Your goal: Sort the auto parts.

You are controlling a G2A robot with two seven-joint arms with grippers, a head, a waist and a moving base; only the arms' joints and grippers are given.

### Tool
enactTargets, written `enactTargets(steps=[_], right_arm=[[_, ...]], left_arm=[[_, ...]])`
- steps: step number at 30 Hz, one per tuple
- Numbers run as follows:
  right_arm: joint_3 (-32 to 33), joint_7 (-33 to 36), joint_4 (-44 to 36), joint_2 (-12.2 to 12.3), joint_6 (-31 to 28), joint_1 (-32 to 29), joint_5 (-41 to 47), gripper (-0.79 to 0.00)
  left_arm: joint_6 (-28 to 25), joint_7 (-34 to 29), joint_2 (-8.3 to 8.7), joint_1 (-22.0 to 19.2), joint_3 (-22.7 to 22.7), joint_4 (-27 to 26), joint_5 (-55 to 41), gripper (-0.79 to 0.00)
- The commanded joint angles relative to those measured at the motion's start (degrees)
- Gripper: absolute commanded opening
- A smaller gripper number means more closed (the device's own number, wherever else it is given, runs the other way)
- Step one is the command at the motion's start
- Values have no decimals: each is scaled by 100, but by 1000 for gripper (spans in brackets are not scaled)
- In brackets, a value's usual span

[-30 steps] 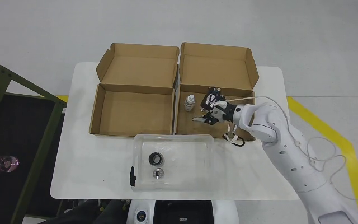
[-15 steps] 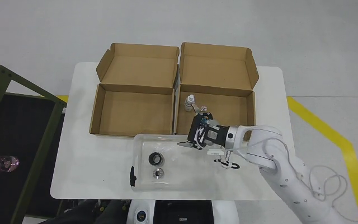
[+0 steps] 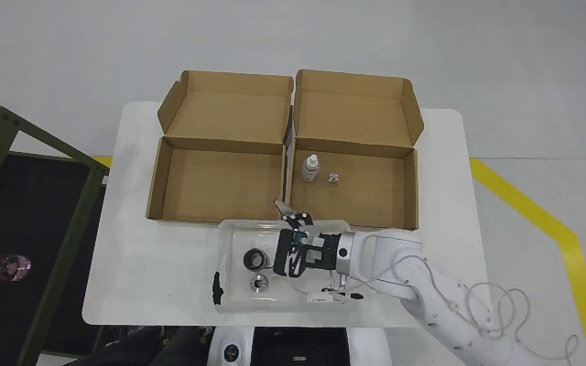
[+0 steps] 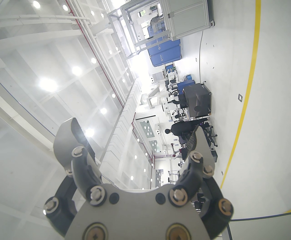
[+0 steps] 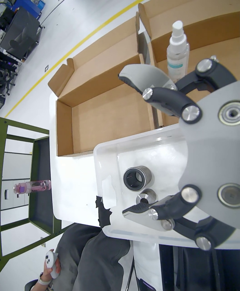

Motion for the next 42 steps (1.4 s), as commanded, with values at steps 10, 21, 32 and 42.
enactTargets(steps=[10, 21, 32, 42], right_arm=[[-676, 99, 440, -264, 60, 483, -139, 0], [-1091, 242, 738, -436, 3, 601, -320, 0], [-1274, 391, 1074, -572, 61, 677, -483, -139], [-1214, 502, 1323, -606, 29, 623, -582, -209]], left_arm=[[0, 0, 0, 0, 0, 0, 0, 0], [0, 0, 0, 0, 0, 0, 0, 0], [0, 0, 0, 0, 0, 0, 0, 0], [0, 0, 0, 0, 0, 0, 0, 0]])
